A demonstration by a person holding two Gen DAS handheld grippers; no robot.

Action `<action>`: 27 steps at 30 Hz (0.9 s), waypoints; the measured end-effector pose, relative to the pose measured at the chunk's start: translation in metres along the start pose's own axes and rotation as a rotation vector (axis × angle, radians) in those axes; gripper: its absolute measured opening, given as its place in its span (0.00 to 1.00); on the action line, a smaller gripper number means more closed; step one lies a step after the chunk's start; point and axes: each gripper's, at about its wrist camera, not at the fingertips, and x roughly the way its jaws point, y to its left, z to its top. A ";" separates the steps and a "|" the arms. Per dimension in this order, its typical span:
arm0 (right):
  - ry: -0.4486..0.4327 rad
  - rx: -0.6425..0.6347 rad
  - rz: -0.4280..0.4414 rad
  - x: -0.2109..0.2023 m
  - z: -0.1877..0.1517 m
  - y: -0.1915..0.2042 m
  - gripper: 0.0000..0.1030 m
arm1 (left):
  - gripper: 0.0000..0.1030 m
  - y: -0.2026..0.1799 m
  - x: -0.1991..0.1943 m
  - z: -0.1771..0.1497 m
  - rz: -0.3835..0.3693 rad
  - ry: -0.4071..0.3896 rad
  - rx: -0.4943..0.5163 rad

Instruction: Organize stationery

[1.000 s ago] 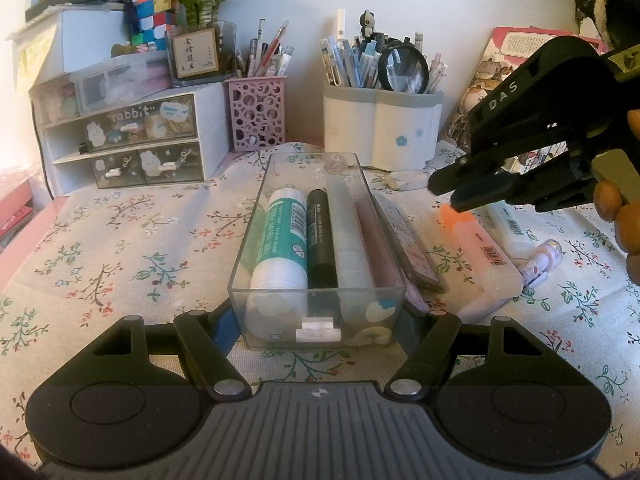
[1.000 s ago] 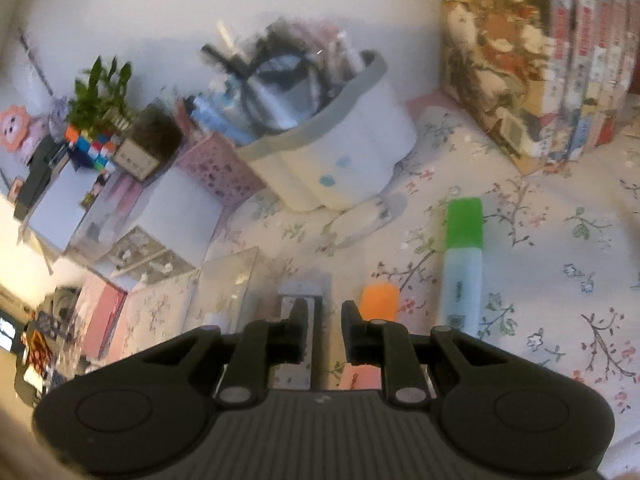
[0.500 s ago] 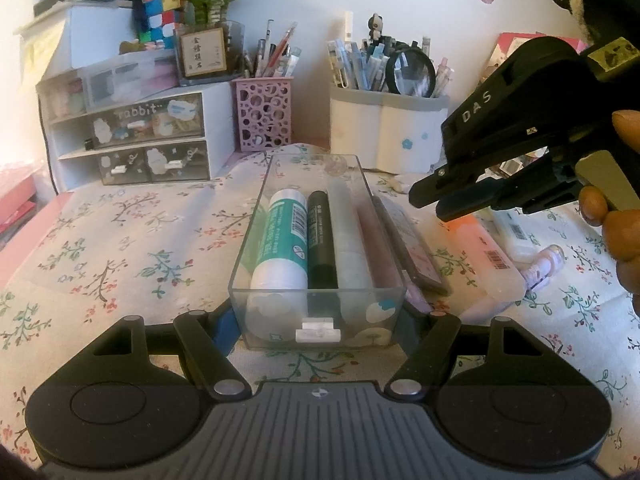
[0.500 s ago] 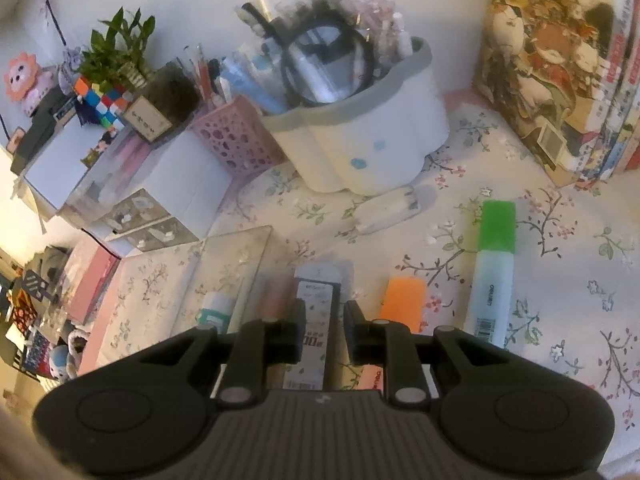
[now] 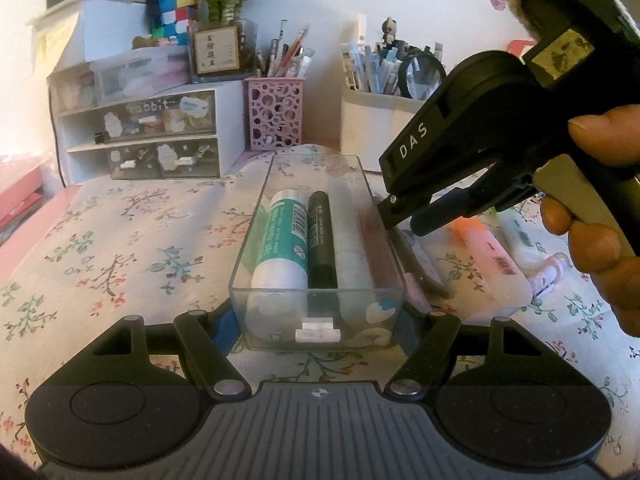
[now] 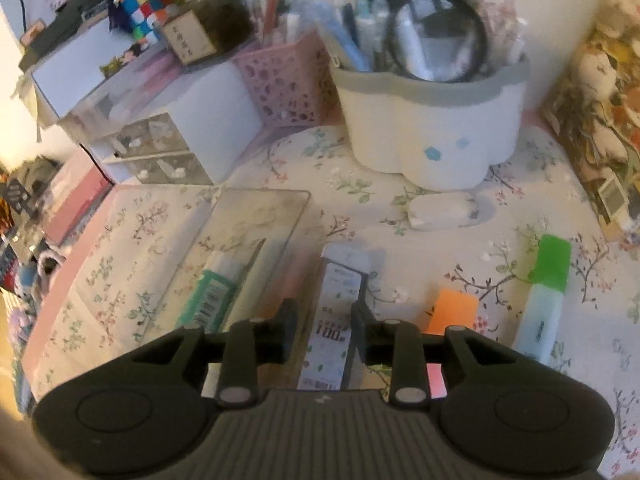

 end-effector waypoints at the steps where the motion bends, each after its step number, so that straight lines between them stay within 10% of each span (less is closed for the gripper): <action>1: 0.004 -0.011 -0.015 0.001 0.001 0.002 0.21 | 0.70 0.000 0.000 0.000 0.005 0.000 -0.002; 27: -0.004 0.110 0.006 -0.012 0.005 -0.022 0.00 | 0.70 -0.002 0.003 0.001 0.007 0.005 0.023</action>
